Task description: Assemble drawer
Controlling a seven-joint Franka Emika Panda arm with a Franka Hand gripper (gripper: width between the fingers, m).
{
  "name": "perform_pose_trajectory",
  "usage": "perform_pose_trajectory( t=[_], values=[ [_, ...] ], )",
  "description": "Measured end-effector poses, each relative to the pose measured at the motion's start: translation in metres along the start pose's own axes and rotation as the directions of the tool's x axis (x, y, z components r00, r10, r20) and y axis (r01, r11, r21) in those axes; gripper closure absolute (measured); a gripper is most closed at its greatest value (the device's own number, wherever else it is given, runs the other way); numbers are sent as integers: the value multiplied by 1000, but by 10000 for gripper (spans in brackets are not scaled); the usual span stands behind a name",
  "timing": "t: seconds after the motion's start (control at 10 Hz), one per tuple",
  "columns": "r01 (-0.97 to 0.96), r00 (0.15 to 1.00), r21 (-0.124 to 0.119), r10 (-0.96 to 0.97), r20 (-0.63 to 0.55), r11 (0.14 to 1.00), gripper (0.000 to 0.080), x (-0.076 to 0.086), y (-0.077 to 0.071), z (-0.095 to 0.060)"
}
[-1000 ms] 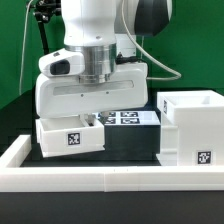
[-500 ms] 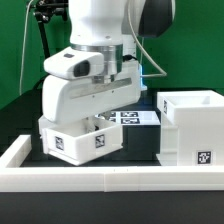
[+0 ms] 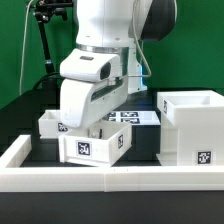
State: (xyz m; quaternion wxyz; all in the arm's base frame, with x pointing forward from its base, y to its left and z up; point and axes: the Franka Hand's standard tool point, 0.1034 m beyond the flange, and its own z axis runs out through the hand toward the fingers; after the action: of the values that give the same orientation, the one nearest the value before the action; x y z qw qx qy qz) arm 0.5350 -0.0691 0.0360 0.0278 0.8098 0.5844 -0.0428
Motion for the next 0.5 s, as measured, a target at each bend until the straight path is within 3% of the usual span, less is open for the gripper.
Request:
perform_pose_trajectory(
  t=[0.2, 0.5],
  values=[
    [216, 976, -15, -216, 1, 976, 757, -4, -2, 3],
    [495, 869, -3, -495, 28, 869, 757, -8, -8, 7]
  ],
)
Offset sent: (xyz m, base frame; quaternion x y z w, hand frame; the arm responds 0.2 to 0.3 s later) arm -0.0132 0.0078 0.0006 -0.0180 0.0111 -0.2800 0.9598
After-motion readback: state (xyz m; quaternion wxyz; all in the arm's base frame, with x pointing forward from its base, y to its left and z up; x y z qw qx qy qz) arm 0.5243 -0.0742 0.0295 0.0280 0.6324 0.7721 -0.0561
